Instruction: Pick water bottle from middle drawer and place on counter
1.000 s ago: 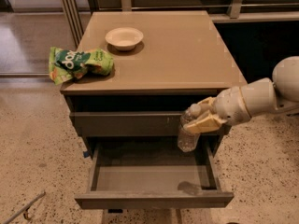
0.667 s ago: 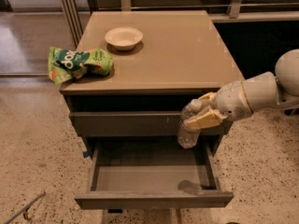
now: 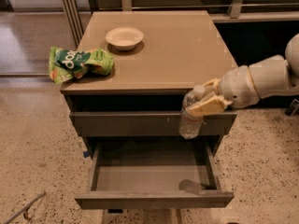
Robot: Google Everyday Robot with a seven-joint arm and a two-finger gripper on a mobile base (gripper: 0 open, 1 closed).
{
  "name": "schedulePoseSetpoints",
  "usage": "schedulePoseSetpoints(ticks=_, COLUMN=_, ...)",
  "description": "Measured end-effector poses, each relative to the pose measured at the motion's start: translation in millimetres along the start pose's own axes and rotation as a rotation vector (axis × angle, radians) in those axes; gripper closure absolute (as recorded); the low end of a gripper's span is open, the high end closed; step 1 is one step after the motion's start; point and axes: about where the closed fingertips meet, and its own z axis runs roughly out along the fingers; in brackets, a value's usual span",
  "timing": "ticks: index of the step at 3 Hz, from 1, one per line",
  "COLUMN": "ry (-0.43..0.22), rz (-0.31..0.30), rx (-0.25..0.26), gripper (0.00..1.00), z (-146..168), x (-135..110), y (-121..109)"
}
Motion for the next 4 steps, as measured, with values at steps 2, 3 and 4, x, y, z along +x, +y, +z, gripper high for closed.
schedulePoseSetpoints(ticks=2, ry=-0.051, rz=0.025, rx=0.048, gripper=1.0, z=-77.8, x=-111.3, y=-8.6)
schedulePoseSetpoints(ticks=3, ry=-0.052, rz=0.021, rx=0.049, gripper=1.0, z=-77.2, x=-110.9, y=-8.6)
schedulePoseSetpoints(ticks=4, ry=-0.043, rz=0.047, rx=0.059, gripper=1.0, z=-79.0, x=-113.4, y=-20.1)
